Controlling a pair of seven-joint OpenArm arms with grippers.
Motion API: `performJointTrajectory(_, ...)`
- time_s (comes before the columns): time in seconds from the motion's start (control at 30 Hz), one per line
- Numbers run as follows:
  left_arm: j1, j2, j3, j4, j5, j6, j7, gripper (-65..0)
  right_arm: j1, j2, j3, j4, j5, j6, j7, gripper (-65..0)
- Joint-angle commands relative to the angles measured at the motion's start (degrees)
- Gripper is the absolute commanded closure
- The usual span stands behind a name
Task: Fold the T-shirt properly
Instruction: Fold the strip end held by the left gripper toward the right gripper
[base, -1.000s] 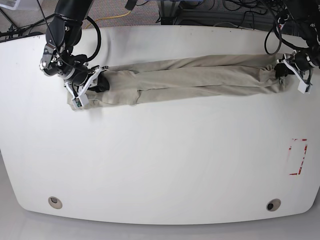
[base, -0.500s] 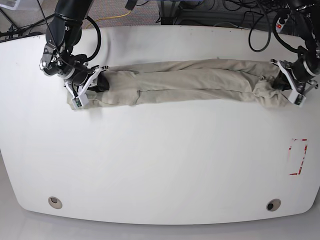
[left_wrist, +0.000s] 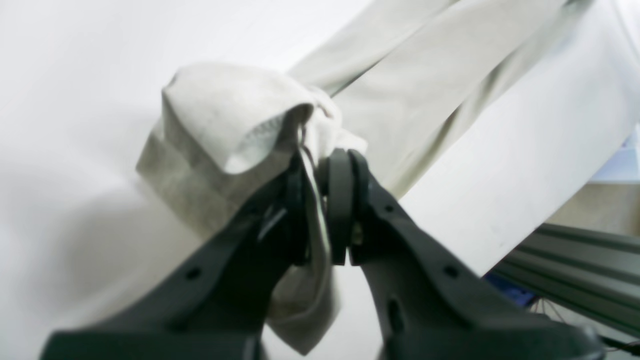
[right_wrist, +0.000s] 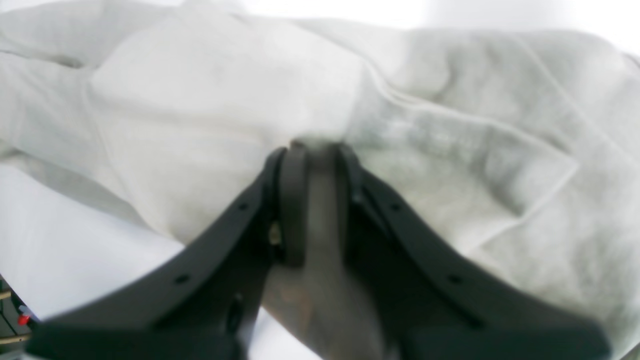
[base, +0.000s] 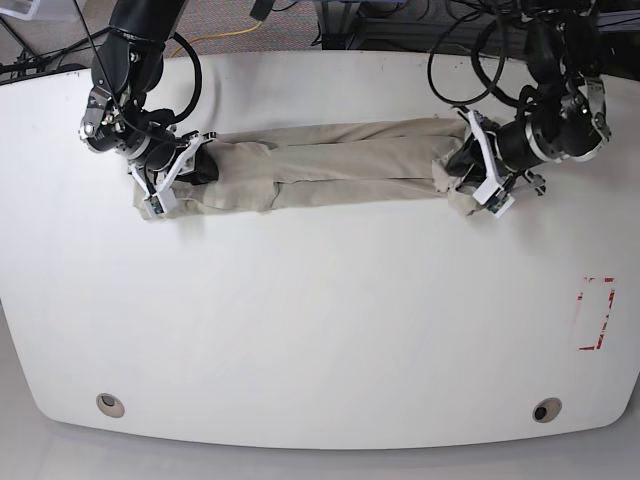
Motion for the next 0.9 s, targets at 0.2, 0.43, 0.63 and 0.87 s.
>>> performJointTrajectory(0.2, -2.3, 5.6, 5.0, 0.6, 2.6, -0.1, -1.5, -4.9, 0.2, 0.4, 0.1, 0.3, -1.4, -0.5, -1.1, -9.4)
performJointTrajectory(0.43, -3.4, 6.3, 12.5, 0.6, 8.0, -0.1, -1.4, -5.0, 0.2, 0.4, 0.1, 0.3, -1.4, -0.5, -1.1, -9.4)
performJointTrajectory(0.63, -4.9, 8.7, 13.8, 0.5, 9.3, -0.1, -1.4, -5.3, 0.3, 0.4, 0.0, 0.3, -1.4, -0.5, -1.1, -9.4)
performJointTrajectory(0.87, -6.5, 8.8, 17.7, -0.4, 9.3, -0.1, -1.4, -28.7, 0.4, 0.4, 0.0, 0.3, -1.3, -0.5, -1.1, -9.4)
